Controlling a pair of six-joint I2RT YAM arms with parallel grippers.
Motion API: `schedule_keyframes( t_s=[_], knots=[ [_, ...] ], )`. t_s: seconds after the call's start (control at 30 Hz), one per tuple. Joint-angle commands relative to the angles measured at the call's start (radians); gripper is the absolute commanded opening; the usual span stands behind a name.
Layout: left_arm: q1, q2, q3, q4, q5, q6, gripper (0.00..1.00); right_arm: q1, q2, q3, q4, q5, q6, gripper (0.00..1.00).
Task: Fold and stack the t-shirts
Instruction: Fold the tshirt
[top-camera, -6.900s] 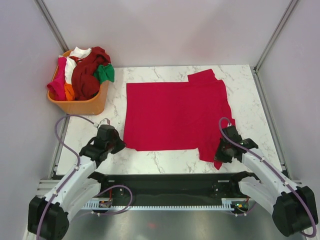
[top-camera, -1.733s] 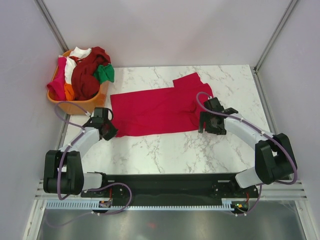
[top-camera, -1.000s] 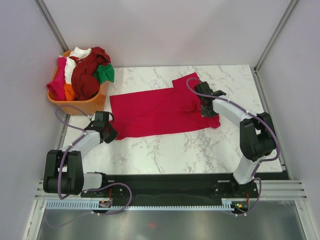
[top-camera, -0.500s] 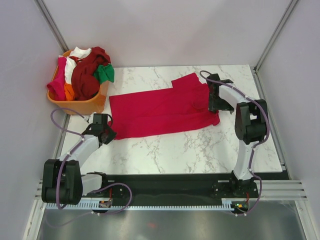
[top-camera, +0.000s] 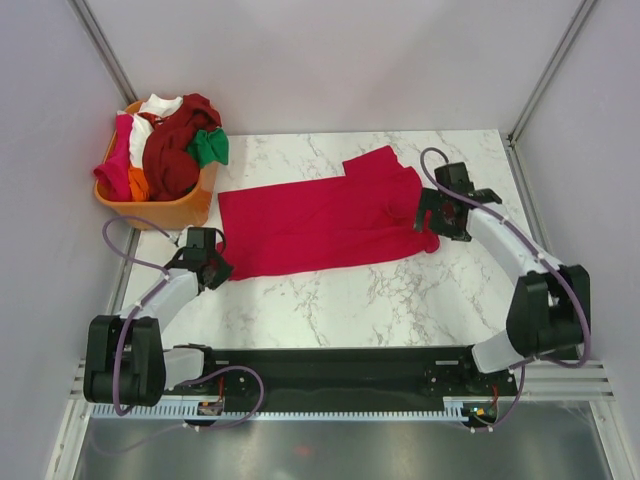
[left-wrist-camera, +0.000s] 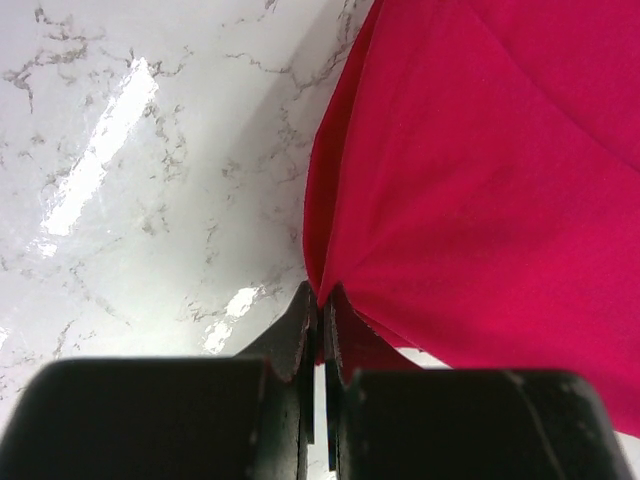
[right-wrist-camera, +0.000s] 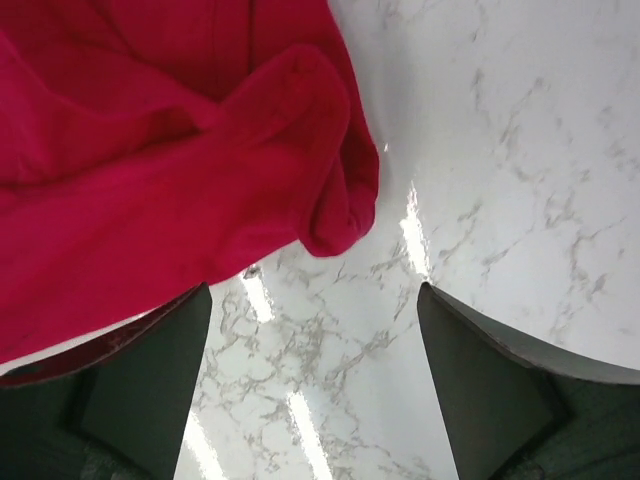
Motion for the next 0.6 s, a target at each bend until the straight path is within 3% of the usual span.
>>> schedule_keyframes(
  t_s=[0.0, 0.1, 0.23, 0.27, 0.37, 0.47, 0.57],
  knots=[
    [0.005, 0.006, 0.013, -0.002, -0.01, -0.02, 0.02, -0.064, -0.116, -0.174, 0.165, -0.179, 0.083, 0.92],
    [0.005, -0.005, 0.01, 0.0, -0.008, -0.02, 0.02, -0.18, -0.192, -0.288, 0.235, -0.27, 0.152, 0.8],
    [0.003, -0.007, 0.007, 0.0, -0.004, -0.02, 0.02, -0.315, -0.197, -0.38, 0.313, -0.429, 0.239, 0.75],
    [0.003, -0.007, 0.007, 0.001, -0.005, -0.02, 0.02, -0.341, -0.2, -0.401, 0.328, -0.443, 0.262, 0.65],
    [0.003, -0.013, 0.002, 0.004, -0.004, -0.02, 0.02, -0.426, -0.177, -0.464, 0.413, -0.532, 0.305, 0.52],
    [0.002, -0.01, -0.001, 0.009, -0.002, -0.02, 0.02, -0.434, -0.076, -0.464, 0.442, -0.607, 0.298, 0.47],
    [0.0, -0.01, -0.001, 0.013, -0.002, -0.02, 0.02, -0.434, -0.022, -0.504, 0.529, -0.703, 0.342, 0.49]
  ],
)
